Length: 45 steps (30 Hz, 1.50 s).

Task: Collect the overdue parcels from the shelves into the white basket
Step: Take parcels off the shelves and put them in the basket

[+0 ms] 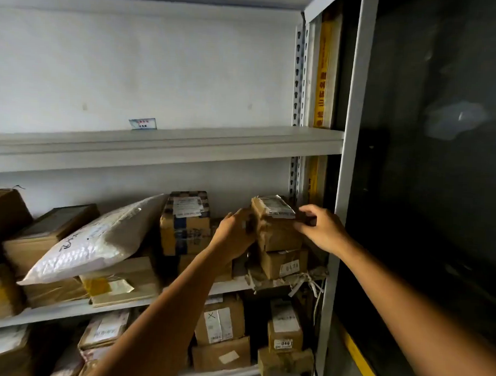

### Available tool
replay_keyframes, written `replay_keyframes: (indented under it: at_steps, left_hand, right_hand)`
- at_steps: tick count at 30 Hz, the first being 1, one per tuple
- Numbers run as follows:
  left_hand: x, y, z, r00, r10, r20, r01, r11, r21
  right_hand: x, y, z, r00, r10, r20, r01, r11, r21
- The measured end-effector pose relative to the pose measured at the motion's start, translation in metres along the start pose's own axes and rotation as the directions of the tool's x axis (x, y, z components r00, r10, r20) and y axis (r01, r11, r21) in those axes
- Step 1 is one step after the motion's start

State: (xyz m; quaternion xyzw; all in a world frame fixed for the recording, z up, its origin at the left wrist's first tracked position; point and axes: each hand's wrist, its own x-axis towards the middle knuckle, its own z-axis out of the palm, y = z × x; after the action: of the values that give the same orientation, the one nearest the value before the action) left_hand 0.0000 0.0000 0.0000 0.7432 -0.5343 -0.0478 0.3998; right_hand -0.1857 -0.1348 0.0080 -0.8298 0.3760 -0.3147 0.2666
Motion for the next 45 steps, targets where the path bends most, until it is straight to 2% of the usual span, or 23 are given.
replay_keyframes:
  at_steps: [2,8,13,21,29,41,45]
  left_hand:
    - [0.008,-0.002,0.011,0.999,-0.011,-0.030,0.012,0.999,0.029]
    - [0.020,-0.012,0.039,0.998,-0.055,-0.001,0.055,0.998,0.018]
    - [0.032,-0.019,0.053,0.997,-0.075,-0.003,0.074,0.992,-0.106]
    - [0.035,-0.019,0.054,0.998,-0.064,0.005,0.064,0.964,-0.259]
    - [0.023,-0.019,0.043,0.998,-0.053,0.041,0.063,0.956,-0.285]
    - [-0.009,-0.007,0.029,1.000,-0.011,0.004,0.012,0.966,-0.257]
    - [-0.024,0.000,0.028,0.999,-0.032,-0.002,0.030,0.955,-0.297]
  right_hand:
    - [0.006,0.006,0.003,1.000,0.020,0.014,-0.021,0.997,0.071]
    - [0.017,0.020,0.013,0.994,0.032,0.107,-0.056,0.971,0.233]
    - [0.021,0.021,0.019,0.994,0.012,0.107,-0.049,0.935,0.351]
    - [0.020,0.027,0.017,0.997,-0.009,0.082,-0.017,0.950,0.311]
    - [0.005,0.025,0.017,0.999,-0.020,0.051,0.005,0.961,0.276]
    - [-0.032,0.012,0.014,0.999,-0.022,-0.027,0.027,0.978,0.207]
    - [-0.051,0.009,0.008,0.999,-0.022,-0.045,0.031,0.975,0.220]
